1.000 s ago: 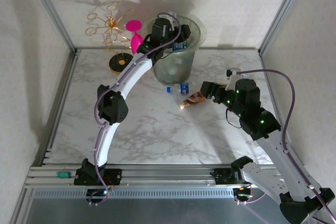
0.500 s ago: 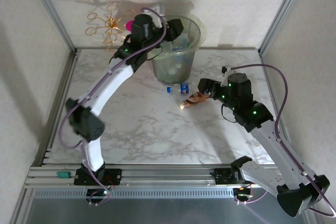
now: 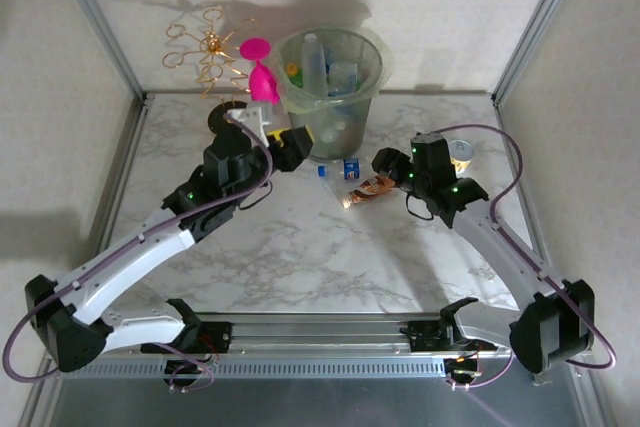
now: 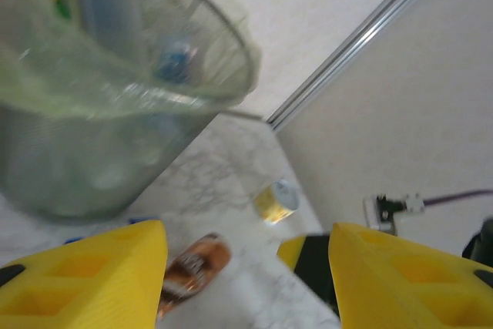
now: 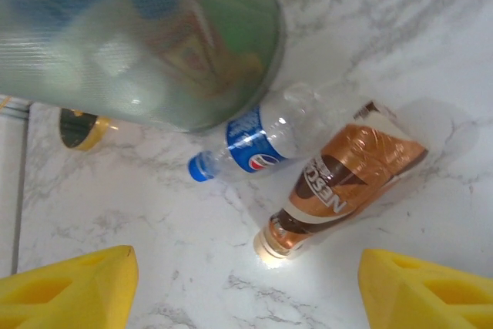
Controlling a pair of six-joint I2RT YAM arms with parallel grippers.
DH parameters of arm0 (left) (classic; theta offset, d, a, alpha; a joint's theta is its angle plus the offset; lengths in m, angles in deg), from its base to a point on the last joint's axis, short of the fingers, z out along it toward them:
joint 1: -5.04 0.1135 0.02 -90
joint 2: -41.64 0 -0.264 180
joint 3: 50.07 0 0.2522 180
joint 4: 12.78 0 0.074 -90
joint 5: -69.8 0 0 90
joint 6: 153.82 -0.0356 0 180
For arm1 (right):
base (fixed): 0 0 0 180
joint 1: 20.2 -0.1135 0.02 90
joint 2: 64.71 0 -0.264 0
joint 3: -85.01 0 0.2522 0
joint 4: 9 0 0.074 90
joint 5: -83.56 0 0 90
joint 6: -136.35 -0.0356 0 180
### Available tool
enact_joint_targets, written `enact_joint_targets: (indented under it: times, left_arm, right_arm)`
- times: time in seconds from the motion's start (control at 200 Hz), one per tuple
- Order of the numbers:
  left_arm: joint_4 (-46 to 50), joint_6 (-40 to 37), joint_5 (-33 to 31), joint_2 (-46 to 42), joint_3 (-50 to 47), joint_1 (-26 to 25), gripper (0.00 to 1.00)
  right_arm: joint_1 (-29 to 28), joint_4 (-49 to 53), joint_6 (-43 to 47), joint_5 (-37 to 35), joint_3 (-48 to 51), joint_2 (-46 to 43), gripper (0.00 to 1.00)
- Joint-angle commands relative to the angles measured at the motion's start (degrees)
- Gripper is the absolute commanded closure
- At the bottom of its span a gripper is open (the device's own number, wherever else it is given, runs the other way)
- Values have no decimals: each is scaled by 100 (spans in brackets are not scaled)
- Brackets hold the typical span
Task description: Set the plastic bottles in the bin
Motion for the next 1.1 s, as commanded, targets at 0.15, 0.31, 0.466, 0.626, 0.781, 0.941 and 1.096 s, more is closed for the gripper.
enact_joint_targets:
  times: [0.15,0.31,0.466,0.626,0.781,0.941,1.096]
  left_arm:
    - [198,-802,-992,-665,-812,-54,42]
    - [155,-851,-712,-619,-704,-54,42]
    - [147,-828,-710,-766,-802,-54,42]
    - [133,-814,-736,-854,-800,-54,42]
    - [119,-826,-745,-860,-812,-54,42]
    - [116,-833,-711,-807,-803,-54,43]
    - [118,-863,-712,-771,-803,-53,43]
  right_arm:
    - [91,-783,-1174,360,207,1049,22]
    - [98,-1057,-1708,209,238,1672,19]
    - [110,-1048,-2012,55,121,2143,15]
    - [149,-1085,-2206,-71,122,2461,18]
    - [206,-1205,-2209,-43,103,2746,22]
    - [239,-1305,-2170,-80,80,2959,24]
    - [301,-1362,-2139,-43,84,3103,29]
